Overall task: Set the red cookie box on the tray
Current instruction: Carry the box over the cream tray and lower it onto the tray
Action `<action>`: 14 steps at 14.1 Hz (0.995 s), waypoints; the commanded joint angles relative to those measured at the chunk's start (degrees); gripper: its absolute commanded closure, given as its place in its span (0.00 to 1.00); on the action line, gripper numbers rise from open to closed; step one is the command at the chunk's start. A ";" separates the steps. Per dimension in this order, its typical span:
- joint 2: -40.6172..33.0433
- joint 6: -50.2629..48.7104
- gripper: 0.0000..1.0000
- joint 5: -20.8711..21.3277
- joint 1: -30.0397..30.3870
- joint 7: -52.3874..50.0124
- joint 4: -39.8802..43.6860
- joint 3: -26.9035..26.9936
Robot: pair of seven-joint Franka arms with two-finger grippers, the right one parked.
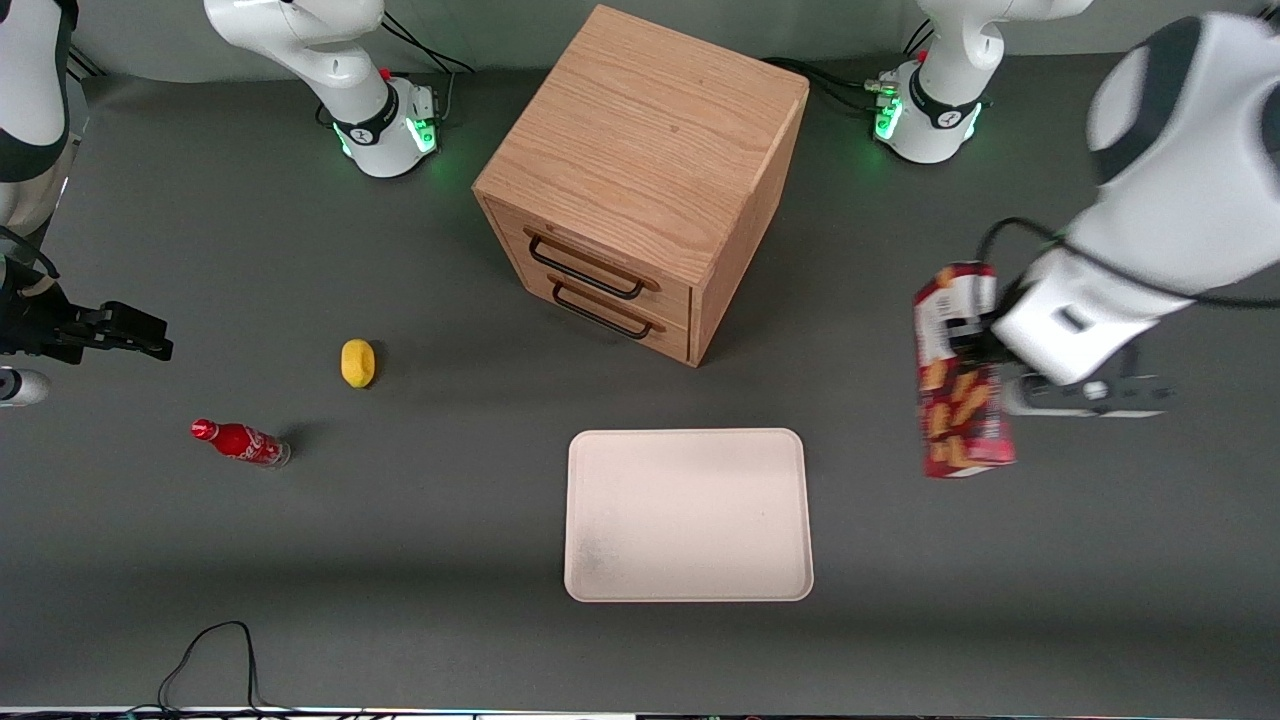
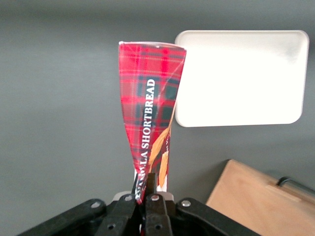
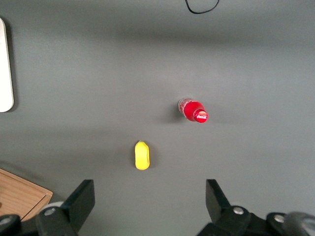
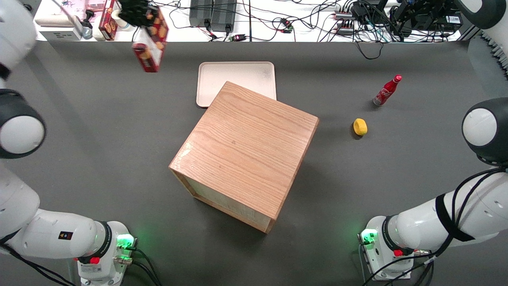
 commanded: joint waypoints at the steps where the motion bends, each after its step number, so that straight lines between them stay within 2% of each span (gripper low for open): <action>1: 7.96 -3.17 1.00 3.85 -7.81 -9.02 11.01 0.97; 3: 10.08 -2.65 1.00 4.56 -10.63 -11.85 12.26 1.14; 6: 12.62 -0.20 1.00 4.56 -10.47 -12.21 12.26 1.23; 10: 21.05 10.07 1.00 5.87 -10.29 -12.21 10.86 1.23; 14: 24.23 21.06 1.00 6.76 -10.20 -12.12 5.95 2.01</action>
